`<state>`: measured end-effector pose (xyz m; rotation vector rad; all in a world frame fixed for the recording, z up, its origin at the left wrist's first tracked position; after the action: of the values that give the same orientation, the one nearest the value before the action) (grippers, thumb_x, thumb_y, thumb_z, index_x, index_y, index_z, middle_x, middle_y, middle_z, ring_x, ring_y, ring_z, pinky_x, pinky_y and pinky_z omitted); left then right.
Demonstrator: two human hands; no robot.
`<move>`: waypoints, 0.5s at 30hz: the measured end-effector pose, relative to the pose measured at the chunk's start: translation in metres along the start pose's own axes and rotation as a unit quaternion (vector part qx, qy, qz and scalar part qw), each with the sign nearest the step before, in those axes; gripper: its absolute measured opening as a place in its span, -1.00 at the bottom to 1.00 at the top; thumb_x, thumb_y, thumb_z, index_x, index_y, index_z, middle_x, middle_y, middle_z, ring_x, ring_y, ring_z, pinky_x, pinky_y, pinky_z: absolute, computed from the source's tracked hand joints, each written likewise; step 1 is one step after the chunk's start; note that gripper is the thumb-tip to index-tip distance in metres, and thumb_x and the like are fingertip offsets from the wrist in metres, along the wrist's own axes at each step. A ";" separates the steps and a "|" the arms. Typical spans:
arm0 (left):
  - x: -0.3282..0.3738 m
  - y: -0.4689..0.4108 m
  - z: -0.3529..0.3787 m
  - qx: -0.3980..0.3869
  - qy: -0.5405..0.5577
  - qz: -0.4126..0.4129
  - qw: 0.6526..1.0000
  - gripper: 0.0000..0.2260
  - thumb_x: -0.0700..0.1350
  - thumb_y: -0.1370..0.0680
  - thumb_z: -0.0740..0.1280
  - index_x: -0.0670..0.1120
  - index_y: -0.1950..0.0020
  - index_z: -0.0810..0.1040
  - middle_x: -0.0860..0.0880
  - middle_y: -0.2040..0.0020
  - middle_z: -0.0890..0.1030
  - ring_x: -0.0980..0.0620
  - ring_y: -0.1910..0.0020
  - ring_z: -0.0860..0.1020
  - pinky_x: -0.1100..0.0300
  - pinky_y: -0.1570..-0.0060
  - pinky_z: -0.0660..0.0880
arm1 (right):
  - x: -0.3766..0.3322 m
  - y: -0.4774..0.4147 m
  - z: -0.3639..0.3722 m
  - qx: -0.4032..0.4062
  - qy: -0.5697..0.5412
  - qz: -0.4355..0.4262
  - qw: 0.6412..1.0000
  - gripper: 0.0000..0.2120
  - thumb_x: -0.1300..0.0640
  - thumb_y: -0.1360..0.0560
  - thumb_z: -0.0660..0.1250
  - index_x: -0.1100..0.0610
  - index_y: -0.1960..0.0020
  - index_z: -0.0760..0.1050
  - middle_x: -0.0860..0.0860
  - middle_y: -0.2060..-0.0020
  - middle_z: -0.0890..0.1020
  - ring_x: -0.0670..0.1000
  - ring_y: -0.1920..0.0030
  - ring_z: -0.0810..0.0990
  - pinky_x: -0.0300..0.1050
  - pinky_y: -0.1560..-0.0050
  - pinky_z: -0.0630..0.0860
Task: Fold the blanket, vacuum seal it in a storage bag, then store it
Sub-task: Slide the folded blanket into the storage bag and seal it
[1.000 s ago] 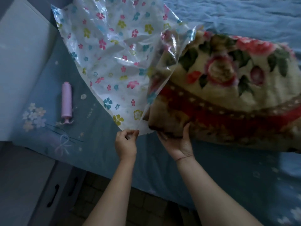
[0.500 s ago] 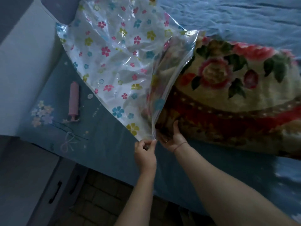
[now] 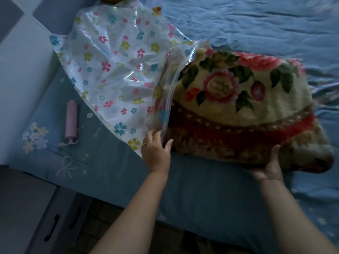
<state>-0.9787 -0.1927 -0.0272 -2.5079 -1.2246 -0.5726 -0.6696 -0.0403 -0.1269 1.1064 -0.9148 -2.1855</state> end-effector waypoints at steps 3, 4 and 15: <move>0.009 -0.006 0.003 -0.003 0.025 -0.023 0.999 -0.62 -0.07 -0.46 0.49 -0.20 -0.22 0.56 -0.18 -0.16 0.55 -0.20 -0.12 0.54 -0.04 -0.05 0.52 | -0.058 0.010 -0.034 0.092 0.103 -0.101 0.985 -0.60 -0.23 -0.29 0.39 -0.09 -0.02 0.40 -0.01 -0.19 0.55 0.00 -0.03 0.60 0.13 -0.11 0.57; 0.010 -0.008 0.004 0.000 0.029 -0.031 0.999 -0.63 -0.07 -0.48 0.47 -0.20 -0.22 0.56 -0.18 -0.16 0.56 -0.20 -0.12 0.54 -0.04 -0.04 0.51 | -0.076 0.010 -0.048 0.125 0.153 -0.126 0.972 -0.41 -0.25 -0.19 0.44 -0.05 -0.12 0.37 0.01 -0.25 0.49 0.03 -0.13 0.54 0.15 -0.17 0.52; 0.009 -0.027 0.014 -0.035 -0.003 -0.023 0.999 -0.86 -0.20 -0.58 0.33 -0.26 0.00 0.62 -0.26 0.07 0.63 -0.25 0.12 0.56 0.09 0.19 0.36 | -0.114 -0.025 -0.067 -0.009 0.404 -0.019 0.915 0.06 -0.33 0.12 0.60 0.05 -0.30 0.40 0.06 -0.13 0.59 0.06 -0.07 0.55 -0.02 0.15 0.53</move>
<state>-0.9923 -0.1649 -0.0332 -2.5464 -1.2887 -0.6311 -0.5565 0.0319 -0.1202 1.8112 -0.4862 -1.4962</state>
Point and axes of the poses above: each hand's wrist, its own y-axis away from the middle knuckle, its own z-axis out of the palm, x = y × z, the point moved 10 cm from there along -y, towards the middle knuckle
